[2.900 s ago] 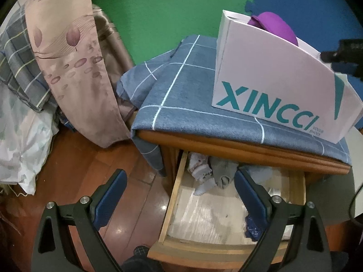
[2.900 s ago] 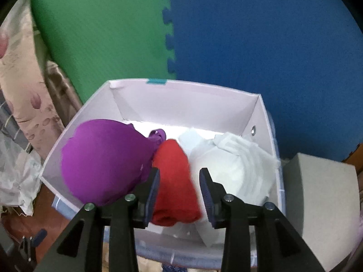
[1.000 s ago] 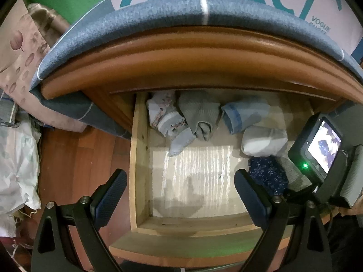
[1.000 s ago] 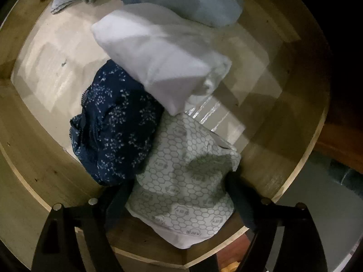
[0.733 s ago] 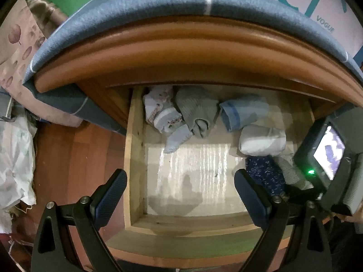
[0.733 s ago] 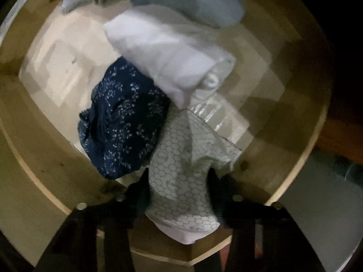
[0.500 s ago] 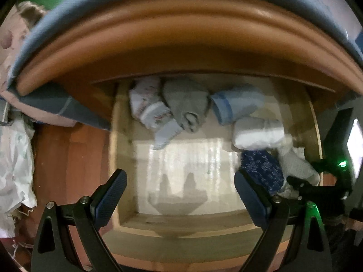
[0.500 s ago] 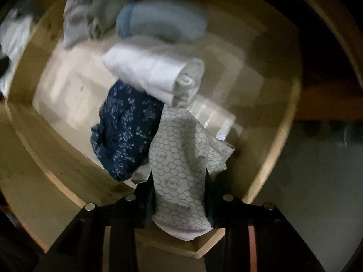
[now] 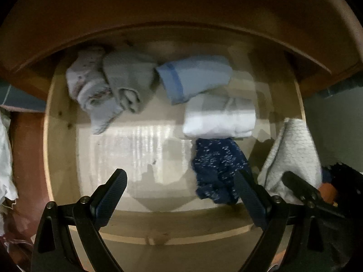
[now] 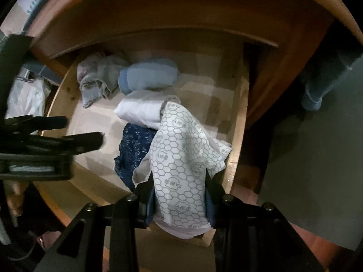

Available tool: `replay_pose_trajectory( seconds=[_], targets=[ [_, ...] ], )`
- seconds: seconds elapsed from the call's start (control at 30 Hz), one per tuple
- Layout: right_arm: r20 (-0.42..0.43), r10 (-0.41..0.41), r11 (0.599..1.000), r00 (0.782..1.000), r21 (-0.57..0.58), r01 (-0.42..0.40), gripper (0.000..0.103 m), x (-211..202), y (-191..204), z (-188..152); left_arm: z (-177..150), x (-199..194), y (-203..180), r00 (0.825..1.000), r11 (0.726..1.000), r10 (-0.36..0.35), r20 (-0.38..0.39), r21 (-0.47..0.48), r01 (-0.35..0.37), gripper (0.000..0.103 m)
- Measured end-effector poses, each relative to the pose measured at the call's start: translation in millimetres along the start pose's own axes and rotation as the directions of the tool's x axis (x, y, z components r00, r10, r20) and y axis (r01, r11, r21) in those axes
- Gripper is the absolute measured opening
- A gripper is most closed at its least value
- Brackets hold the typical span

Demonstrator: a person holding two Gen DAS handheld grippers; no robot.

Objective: Take underwear out of drawer
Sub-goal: 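Grasp the white hexagon-print underwear with the right tool while the left tool grasps the navy floral underwear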

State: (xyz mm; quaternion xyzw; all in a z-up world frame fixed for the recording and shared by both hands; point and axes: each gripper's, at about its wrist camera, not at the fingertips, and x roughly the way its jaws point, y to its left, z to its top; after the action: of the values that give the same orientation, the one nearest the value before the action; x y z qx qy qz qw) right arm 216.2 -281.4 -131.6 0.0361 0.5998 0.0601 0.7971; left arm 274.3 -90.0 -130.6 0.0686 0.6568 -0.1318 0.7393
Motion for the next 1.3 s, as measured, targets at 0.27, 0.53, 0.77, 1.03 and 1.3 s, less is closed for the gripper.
replay_pose_trajectory(
  seconds=[0.27, 0.53, 0.77, 1.03, 1.3],
  targets=[
    [0.071, -0.009, 1.0, 0.997, 0.023, 0.008, 0.035, -28, -3, -9, 9, 30, -34, 0.995, 0.998, 0.059, -0.084, 0.021, -0.057, 0.094],
    [0.108, 0.023, 0.996, 0.994, 0.088, -0.032, 0.035, -39, -14, -6, 24, 49, -48, 0.986, 0.996, 0.053, -0.156, -0.061, -0.063, 0.094],
    [0.114, 0.017, 0.991, 0.993, 0.131, -0.032, 0.035, -45, -23, -9, 34, 67, -54, 0.979, 0.995, 0.033, -0.202, -0.085, -0.051, 0.092],
    [0.097, 0.048, 0.99, 0.994, 0.13, -0.06, 0.035, -42, -19, -5, 39, 91, -56, 0.96, 0.992, -0.033, -0.278, -0.123, -0.001, 0.058],
    [0.118, 0.056, 0.986, 0.991, 0.151, -0.073, 0.035, -50, -23, -7, 44, 87, -52, 0.971, 0.996, -0.023, -0.24, -0.087, 0.002, 0.027]
  ],
)
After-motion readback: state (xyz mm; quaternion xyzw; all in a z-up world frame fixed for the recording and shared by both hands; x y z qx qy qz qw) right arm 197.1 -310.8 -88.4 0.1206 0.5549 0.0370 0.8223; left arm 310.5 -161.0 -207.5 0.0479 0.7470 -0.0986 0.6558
